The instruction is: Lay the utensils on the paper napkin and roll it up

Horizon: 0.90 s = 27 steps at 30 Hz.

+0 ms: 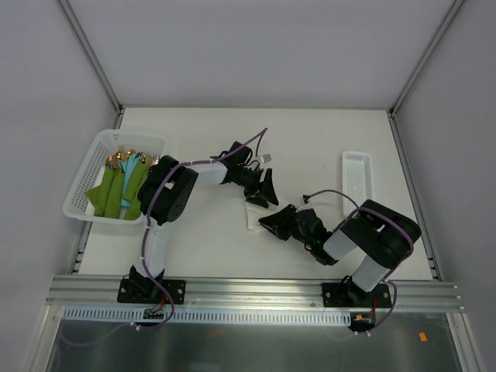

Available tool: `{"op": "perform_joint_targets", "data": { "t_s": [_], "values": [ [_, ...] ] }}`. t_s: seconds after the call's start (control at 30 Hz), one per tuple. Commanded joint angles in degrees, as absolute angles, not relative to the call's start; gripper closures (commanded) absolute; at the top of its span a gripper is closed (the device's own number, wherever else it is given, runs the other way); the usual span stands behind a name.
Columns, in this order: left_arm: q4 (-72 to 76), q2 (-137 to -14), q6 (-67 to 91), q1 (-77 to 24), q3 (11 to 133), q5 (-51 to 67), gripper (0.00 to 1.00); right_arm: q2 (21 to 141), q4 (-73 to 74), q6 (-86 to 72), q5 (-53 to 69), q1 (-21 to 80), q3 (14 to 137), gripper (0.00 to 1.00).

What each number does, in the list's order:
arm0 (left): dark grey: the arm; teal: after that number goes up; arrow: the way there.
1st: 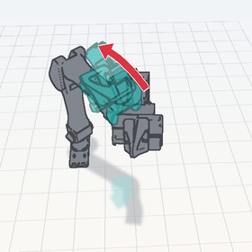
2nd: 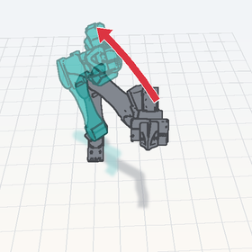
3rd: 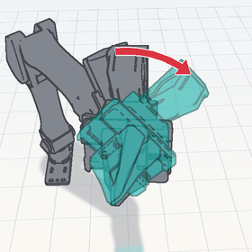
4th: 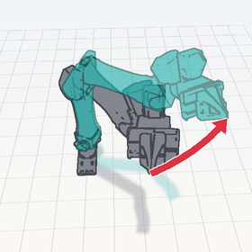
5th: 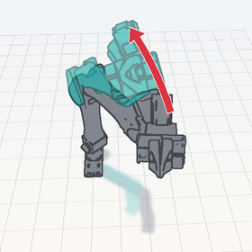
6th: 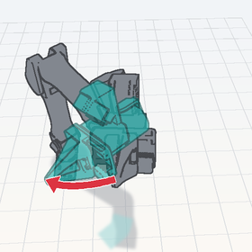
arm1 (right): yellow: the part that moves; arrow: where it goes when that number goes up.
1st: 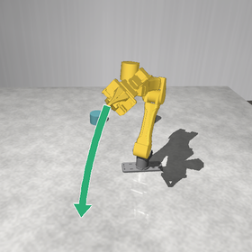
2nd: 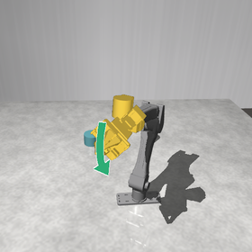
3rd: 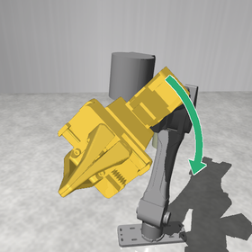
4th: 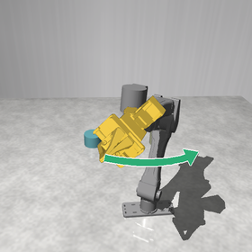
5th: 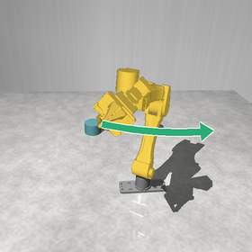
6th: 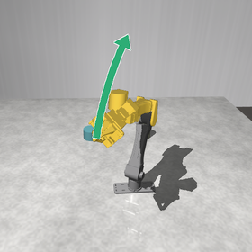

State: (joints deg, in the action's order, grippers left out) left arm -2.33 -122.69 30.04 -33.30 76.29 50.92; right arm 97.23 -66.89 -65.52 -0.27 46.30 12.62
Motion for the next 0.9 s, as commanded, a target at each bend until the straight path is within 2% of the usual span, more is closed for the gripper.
{"op": "perform_joint_targets", "data": {
  "t_s": [0.0,0.23,0.5,0.87],
  "values": [
    [-2.7,-124.5,27.8,-33.0,75.1,48.9,0.38,92.2,-62.3,-60.5,-4.1,45.8,12.4,0.72],
    [-2.7,-124.1,27.3,-32.9,75.0,49.3,0.39,87.8,-57.7,-57.3,-4.8,43.8,13.1,0.72],
    [-2.7,-124.2,27.4,-32.7,75.0,49.9,0.39,90.0,-57.3,-56.0,-3.2,39.1,13.6,0.73],
    [-2.7,-122.9,27.9,-32.1,75.1,51.0,0.39,94.1,-59.7,-57.4,-2.4,38.8,13.7,0.76]
  ]
}}
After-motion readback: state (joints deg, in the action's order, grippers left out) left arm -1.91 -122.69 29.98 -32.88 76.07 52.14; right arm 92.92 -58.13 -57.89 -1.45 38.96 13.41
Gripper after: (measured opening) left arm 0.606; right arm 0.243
